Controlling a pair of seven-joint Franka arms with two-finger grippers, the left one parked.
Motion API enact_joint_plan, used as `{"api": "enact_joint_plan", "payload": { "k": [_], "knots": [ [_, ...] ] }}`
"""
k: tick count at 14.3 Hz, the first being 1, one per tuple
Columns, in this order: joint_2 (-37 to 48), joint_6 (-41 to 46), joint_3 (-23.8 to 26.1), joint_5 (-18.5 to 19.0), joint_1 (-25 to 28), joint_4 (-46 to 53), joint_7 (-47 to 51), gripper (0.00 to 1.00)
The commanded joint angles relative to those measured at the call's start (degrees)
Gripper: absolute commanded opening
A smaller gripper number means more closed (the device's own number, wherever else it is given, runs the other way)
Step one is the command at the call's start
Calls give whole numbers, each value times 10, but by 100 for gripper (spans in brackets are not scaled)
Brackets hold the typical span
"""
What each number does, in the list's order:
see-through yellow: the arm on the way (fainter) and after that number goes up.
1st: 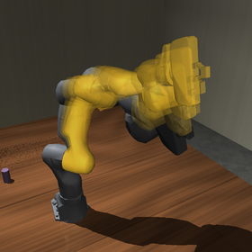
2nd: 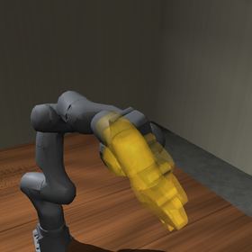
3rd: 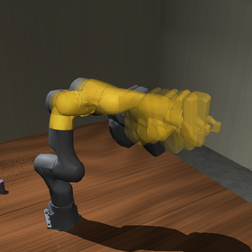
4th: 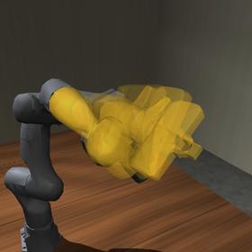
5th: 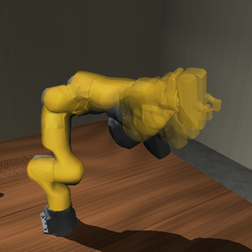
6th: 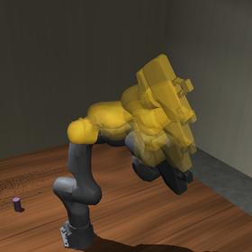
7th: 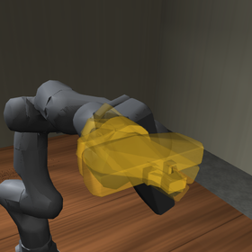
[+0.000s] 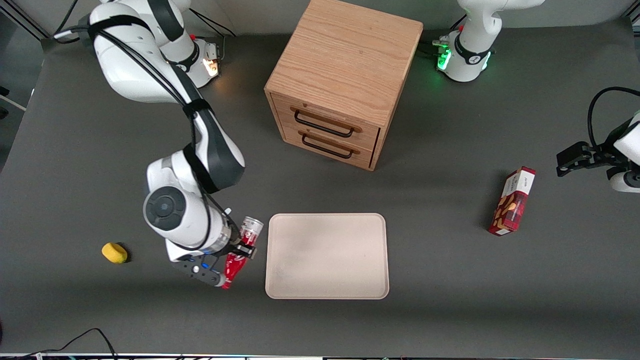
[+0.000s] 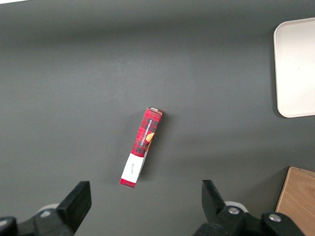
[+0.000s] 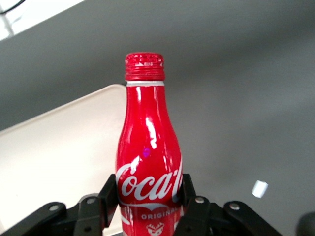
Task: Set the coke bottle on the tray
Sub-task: 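Carry the held bottle over the white tray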
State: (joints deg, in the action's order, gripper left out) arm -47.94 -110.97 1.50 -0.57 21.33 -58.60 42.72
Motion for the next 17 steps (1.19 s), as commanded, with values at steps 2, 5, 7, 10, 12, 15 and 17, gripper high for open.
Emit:
{"api": "enact_joint_plan", "payload": {
  "k": [2,5,7,10,12,15,17],
  "knots": [
    [-48,-34,10,1,17,29,-69,0],
    [-72,-60,10,1,20,24,-94,0],
    [-91,-75,10,1,28,23,-114,0],
    [-109,-101,10,1,39,10,-115,0],
    [-114,-114,10,1,40,2,-115,0],
    [-126,-128,10,2,45,1,-115,0],
    [-129,-130,10,3,45,1,-115,0]
  ]
}}
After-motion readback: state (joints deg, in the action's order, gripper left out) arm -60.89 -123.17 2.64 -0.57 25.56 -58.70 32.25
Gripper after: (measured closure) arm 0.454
